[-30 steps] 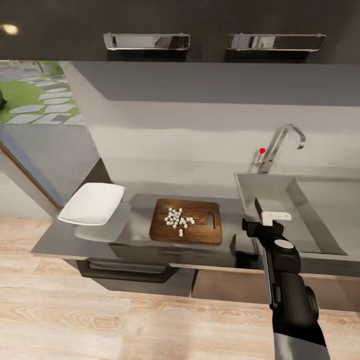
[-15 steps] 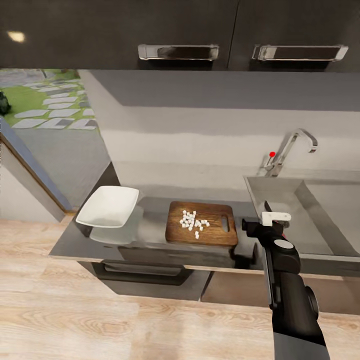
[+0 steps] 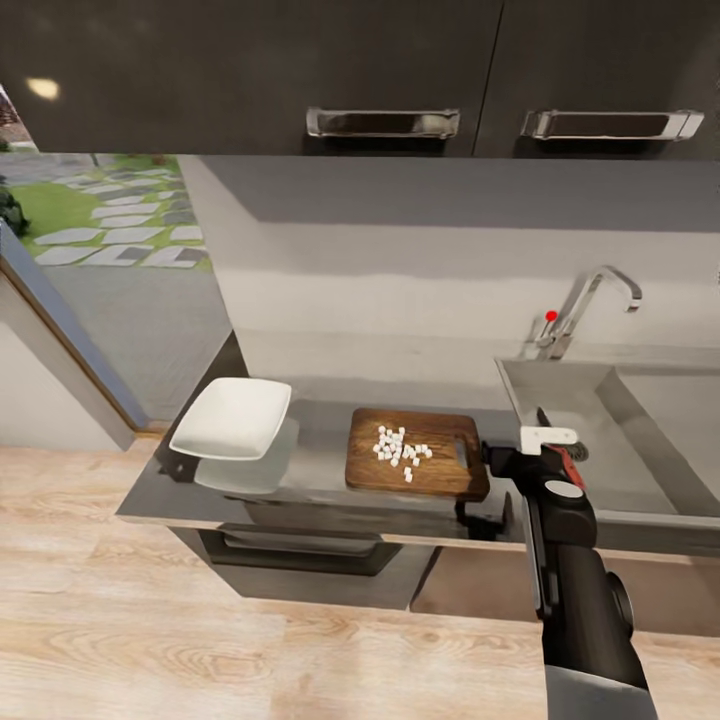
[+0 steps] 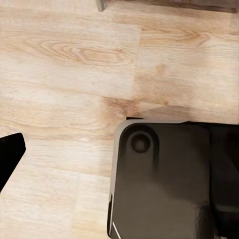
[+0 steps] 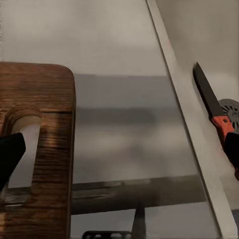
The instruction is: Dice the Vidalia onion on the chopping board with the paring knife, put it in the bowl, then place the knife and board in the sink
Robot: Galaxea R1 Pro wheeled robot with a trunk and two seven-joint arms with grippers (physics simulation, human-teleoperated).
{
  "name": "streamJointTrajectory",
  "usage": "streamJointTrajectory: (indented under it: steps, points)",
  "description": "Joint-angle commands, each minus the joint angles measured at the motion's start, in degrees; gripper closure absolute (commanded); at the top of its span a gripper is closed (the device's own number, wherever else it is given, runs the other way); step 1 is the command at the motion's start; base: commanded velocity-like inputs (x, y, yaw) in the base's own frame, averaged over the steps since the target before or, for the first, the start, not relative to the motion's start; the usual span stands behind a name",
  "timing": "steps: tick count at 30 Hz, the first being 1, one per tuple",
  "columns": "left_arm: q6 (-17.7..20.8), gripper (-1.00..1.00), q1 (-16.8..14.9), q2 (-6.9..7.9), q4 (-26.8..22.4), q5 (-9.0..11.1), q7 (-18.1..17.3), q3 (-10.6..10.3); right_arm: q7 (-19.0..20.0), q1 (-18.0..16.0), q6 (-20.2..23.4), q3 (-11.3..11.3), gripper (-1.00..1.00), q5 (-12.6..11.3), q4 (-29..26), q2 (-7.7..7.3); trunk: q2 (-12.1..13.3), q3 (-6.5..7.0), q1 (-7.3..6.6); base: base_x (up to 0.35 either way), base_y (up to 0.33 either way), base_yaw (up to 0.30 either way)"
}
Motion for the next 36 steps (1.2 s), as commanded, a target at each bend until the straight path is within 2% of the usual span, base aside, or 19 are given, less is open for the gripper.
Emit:
streamJointTrajectory:
  steps: [1, 20, 36]
  points:
    - [-0.06, -1.00, 0.02, 0.03, -0.09, 0.28, 0.11, -0.13, 0.51, -0.05, 0.18, -0.10, -1.00, 0.59, 0.32, 0.06, -0.10, 0.01, 0.04, 0.000, 0.000, 0.000]
    - [-0.02, -1.00, 0.02, 0.03, -0.02, 0.28, 0.11, -0.13, 0.66, -0.06, -0.14, -0.13, -1.00, 0.60, 3.37, 0.06, -0.10, 1.53, 0.04, 0.025, 0.029, 0.000]
    - [-0.02, -1.00, 0.02, -0.05, -0.04, 0.28, 0.11, -0.13, 0.61, -0.07, -0.23, -0.18, -1.00, 0.68, 4.86, 0.06, -0.10, 0.46, 0.04, 0.000, 0.000, 0.000]
